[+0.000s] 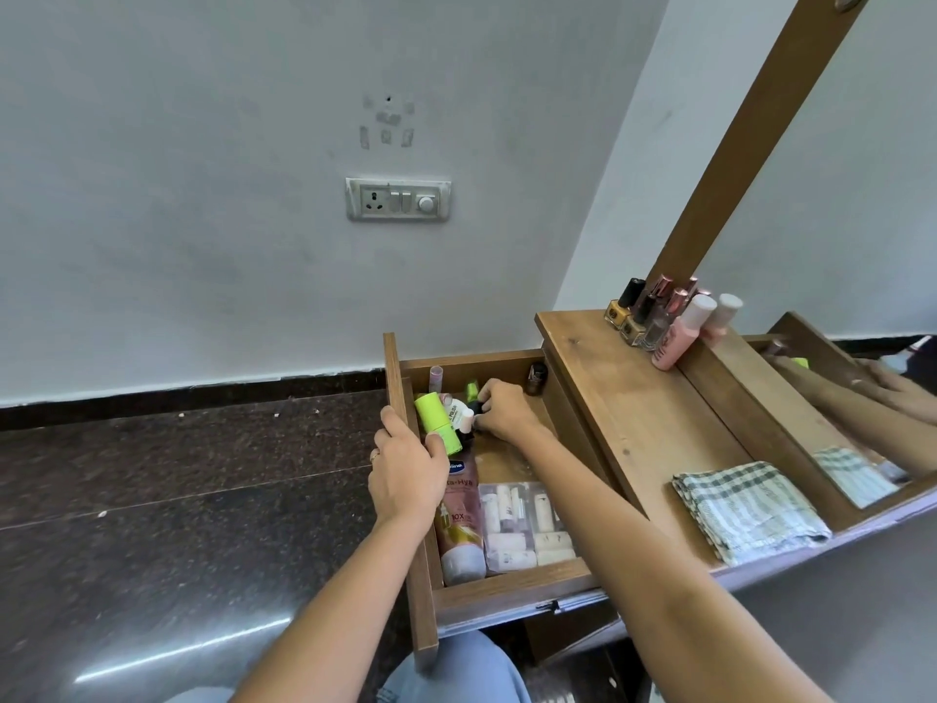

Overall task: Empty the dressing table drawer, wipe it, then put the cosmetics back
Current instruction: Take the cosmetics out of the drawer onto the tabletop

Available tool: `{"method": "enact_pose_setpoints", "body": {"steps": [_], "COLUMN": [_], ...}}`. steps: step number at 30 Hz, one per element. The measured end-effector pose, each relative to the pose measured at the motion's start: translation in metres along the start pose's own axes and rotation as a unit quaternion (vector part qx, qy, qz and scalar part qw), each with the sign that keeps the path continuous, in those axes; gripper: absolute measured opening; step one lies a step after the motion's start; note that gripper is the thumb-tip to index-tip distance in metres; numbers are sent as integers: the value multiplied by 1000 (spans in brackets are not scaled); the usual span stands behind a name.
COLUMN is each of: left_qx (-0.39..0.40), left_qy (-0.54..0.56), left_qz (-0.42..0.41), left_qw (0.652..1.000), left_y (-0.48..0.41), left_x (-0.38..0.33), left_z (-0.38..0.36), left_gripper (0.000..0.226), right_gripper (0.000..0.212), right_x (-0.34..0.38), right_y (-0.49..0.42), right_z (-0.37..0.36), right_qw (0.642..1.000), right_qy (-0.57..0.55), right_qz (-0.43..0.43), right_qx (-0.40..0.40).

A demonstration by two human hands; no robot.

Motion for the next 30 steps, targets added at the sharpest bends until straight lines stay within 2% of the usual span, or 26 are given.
{"method": "enact_pose_setpoints", "body": {"steps": [5, 9, 15, 18, 24, 27, 30], "left_qx": [-1, -1, 2, 2, 5, 6, 6], "left_qy": [-2, 2, 7, 6, 7, 7, 8], "left_qz": [-1, -2, -3, -3, -1, -2, -3], "left_qw": [1000, 1000, 1000, 1000, 1000, 1000, 1000], "left_y": [0, 0, 2, 2, 1, 0, 1], "left_x": [-1, 0, -2, -2, -2, -2, -1], "left_z": [-1, 0, 1, 2, 1, 1, 0], "left_gripper": [65, 65, 65, 65, 66, 65, 64], "right_gripper": [41, 36, 53, 58, 42, 16, 19], "right_x": [3, 3, 1, -1, 0, -2, -4], "right_y": [5, 7, 11, 13, 14, 13, 8], "right_z": [-2, -2, -3, -10, -8, 6, 22], "right_qw": [998, 994, 981, 970, 954, 953, 954], "right_qy": [2, -20, -75, -142, -232, -230, -230], "right_qz": [-45, -105, -180, -198, -188, -191, -161], "right_qx": [-42, 0, -4, 5, -10, -55, -103]}}
Point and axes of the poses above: each hand's wrist, its own y-axis away from the middle knuckle, its own z-axis out of the back of the hand, x = y × z, the point moved 4 cm from there along -y, towards the middle knuckle, and after that the axes turned 3 degrees about y, right-handed, at the moved point
